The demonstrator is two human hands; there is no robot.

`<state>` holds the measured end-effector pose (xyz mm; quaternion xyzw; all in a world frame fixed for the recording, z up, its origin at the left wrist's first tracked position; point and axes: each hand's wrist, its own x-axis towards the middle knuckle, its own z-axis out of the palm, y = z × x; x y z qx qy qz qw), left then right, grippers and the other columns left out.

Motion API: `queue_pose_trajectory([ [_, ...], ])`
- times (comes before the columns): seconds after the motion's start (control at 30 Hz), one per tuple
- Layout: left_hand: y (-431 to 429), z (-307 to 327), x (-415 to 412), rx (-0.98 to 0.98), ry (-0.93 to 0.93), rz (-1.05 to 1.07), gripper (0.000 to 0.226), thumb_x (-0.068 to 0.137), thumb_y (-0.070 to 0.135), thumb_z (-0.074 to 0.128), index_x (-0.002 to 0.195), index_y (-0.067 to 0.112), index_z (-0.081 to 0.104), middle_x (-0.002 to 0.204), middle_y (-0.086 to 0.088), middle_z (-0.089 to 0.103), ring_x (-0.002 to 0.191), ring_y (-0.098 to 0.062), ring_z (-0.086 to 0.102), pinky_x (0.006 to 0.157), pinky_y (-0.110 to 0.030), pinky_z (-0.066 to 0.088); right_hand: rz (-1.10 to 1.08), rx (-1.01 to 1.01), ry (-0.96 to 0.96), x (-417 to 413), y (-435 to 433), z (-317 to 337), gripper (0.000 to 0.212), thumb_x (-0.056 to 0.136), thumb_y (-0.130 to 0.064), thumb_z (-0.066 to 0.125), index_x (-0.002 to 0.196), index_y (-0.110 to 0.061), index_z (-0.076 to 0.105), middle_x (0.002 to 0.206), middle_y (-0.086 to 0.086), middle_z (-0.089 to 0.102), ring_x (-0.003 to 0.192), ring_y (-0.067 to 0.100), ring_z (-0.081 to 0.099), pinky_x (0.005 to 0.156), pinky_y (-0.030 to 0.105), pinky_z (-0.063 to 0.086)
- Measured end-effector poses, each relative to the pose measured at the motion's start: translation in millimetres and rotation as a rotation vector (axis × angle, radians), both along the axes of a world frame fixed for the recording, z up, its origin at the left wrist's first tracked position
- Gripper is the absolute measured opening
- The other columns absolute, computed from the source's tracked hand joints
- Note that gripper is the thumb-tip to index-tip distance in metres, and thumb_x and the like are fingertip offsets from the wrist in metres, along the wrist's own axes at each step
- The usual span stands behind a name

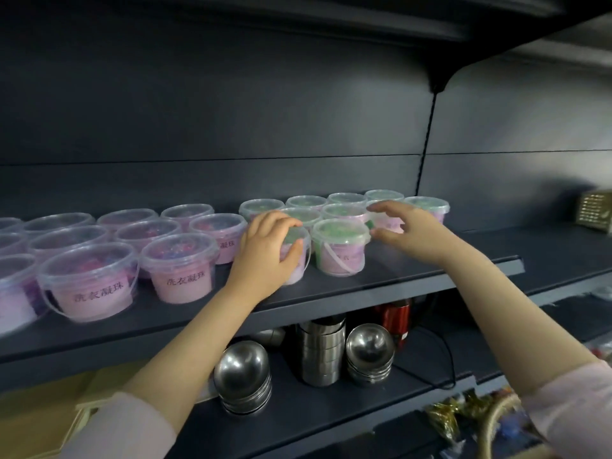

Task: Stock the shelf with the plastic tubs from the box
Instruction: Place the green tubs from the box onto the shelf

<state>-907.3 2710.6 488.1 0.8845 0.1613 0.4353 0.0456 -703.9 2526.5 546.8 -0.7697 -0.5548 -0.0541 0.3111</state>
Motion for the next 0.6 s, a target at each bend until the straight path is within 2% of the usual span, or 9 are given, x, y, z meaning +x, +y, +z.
queue_pose_trajectory([
  [0.1,-25.1,31.0,22.3,0.116,0.028,-0.003,0.042,0.087,0.043,0.043,0.119,0.021,0.059,0.121,0.002,0.055,0.117,-0.023,0.047,0.100,-0.040,0.038,-0.099,0.075,-0.162,-0.7,-39.6,22.6,0.031,0.087,-0.033,0.064,0.118,-0.027,0.064,0.124,-0.010,0.062,0.102,0.008,0.055,0.089,0.023,0.039],
  [0.17,-50.7,46.5,42.7,0.186,0.031,-0.020,0.043,0.086,0.043,0.042,0.118,0.020,0.060,0.117,0.001,0.058,0.114,-0.025,0.050,0.097,-0.040,0.040,-0.166,0.124,-0.222,3.9,-73.7,31.5,0.029,0.086,-0.040,0.059,0.112,-0.029,0.065,0.116,-0.012,0.066,0.101,0.010,0.059,0.088,0.029,0.046],
  [0.23,-83.6,54.5,65.8,0.210,0.013,-0.055,0.045,0.086,0.042,0.040,0.119,0.018,0.059,0.118,0.000,0.058,0.113,-0.025,0.051,0.097,-0.040,0.041,-0.243,0.136,-0.301,11.2,-113.8,33.8,0.033,0.085,-0.046,0.054,0.113,-0.031,0.064,0.115,-0.011,0.066,0.106,0.015,0.060,0.089,0.037,0.050],
  [0.37,-161.7,49.3,117.9,0.218,-0.011,-0.184,0.043,0.087,0.037,0.046,0.125,0.016,0.053,0.123,-0.001,0.058,0.115,-0.023,0.049,0.095,-0.038,0.040,-0.437,0.071,-0.416,31.7,-205.8,23.6,0.036,0.088,-0.043,0.059,0.119,-0.025,0.061,0.119,-0.004,0.063,0.111,0.023,0.054,0.089,0.040,0.048],
  [0.5,-244.6,21.8,167.3,0.251,0.059,-0.317,0.041,0.089,0.035,0.055,0.126,0.016,0.053,0.123,0.000,0.058,0.114,-0.022,0.051,0.094,-0.032,0.037,-0.563,-0.054,-0.365,58.9,-303.2,-8.1,0.032,0.087,-0.045,0.061,0.109,-0.022,0.059,0.108,-0.002,0.061,0.105,0.023,0.054,0.086,0.039,0.046],
  [0.6,-299.3,-8.7,201.0,0.247,0.153,-0.404,0.042,0.091,0.036,0.054,0.129,0.018,0.051,0.127,0.001,0.055,0.120,-0.021,0.049,0.097,-0.035,0.040,-0.623,-0.173,-0.305,77.5,-369.9,-46.5,0.036,0.086,-0.046,0.061,0.114,-0.024,0.057,0.114,-0.002,0.060,0.111,0.023,0.052,0.090,0.038,0.045],
])
